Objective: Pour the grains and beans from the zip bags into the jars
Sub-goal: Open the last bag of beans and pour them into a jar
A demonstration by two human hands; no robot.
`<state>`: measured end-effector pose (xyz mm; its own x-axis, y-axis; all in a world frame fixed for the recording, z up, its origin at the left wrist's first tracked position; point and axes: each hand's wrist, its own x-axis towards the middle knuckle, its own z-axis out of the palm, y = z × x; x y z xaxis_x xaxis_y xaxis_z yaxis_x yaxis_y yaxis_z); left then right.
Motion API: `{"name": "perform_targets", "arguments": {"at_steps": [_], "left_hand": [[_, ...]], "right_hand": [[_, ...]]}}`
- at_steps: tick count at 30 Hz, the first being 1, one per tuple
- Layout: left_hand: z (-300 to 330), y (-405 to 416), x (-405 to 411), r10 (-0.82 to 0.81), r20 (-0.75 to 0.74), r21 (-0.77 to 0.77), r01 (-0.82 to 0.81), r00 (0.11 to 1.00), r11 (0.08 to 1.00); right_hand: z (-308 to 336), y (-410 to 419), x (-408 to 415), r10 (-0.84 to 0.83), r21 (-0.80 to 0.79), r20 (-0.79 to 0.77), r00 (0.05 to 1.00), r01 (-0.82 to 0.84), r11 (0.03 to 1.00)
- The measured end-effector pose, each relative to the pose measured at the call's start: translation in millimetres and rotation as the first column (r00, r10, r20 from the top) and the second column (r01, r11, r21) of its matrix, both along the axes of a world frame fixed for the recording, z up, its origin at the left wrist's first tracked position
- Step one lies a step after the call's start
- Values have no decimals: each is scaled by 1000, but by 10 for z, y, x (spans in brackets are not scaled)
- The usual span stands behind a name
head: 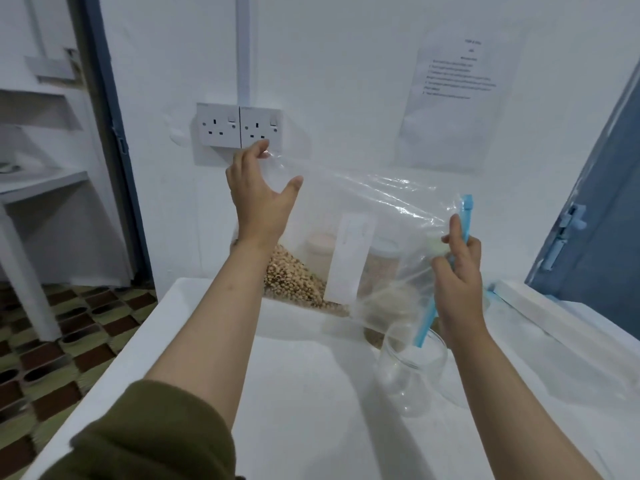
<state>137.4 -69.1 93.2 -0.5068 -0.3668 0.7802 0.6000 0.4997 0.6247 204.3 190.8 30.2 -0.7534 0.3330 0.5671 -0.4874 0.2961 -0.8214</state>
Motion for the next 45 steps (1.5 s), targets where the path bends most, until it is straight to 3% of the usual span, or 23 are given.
{"name": "perform_targets", "arguments": {"at_steps": [23,45], "left_hand": [[215,203,49,-45,-50,-109,39,998,993],[303,224,82,-59,-86,-153,46,995,987]], "right_hand": [[-139,123,87,40,-155,-2,999,-40,987],[-182,122,154,-8,-125,44,999,13,992]]}}
